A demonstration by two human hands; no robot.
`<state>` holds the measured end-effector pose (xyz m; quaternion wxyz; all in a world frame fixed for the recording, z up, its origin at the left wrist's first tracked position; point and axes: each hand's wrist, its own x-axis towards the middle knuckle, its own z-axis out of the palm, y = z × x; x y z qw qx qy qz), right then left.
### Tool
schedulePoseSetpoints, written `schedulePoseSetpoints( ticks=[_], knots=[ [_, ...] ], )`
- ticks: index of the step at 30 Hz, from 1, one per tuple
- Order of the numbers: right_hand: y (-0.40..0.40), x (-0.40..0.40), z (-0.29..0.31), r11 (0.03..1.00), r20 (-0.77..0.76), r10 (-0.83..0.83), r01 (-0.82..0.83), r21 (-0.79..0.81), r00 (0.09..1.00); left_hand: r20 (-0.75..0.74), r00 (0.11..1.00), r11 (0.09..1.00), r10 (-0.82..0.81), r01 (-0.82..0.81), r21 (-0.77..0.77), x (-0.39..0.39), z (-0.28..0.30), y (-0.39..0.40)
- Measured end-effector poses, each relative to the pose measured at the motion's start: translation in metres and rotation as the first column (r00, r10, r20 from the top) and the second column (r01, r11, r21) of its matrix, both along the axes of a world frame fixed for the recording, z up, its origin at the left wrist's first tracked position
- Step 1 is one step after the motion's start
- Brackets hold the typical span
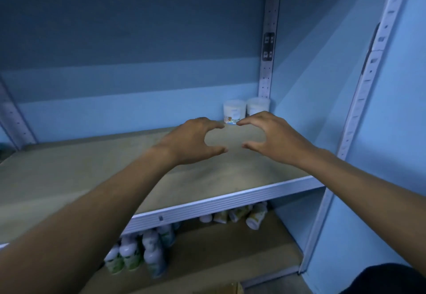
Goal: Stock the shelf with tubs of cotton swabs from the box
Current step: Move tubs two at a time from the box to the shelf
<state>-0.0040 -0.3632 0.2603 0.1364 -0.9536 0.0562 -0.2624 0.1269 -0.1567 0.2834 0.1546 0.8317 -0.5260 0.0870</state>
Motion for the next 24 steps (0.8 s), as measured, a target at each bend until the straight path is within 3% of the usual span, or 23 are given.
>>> schedulePoseSetpoints(
  ticks=[13,24],
  knots=[
    [0.112,-0.046,-0.034,0.977,-0.035,0.162,-0.156,0.142,0.986,-0.045,0.999,0.999,0.014,-0.016,-0.030,-0.064,-0.030,0.122],
    [0.185,-0.054,-0.095,0.940,-0.163,0.288,-0.245,0.238,0.944,-0.148,0.988,0.996,0.041,-0.029,0.082,-0.073,-0.092,0.189]
  ],
)
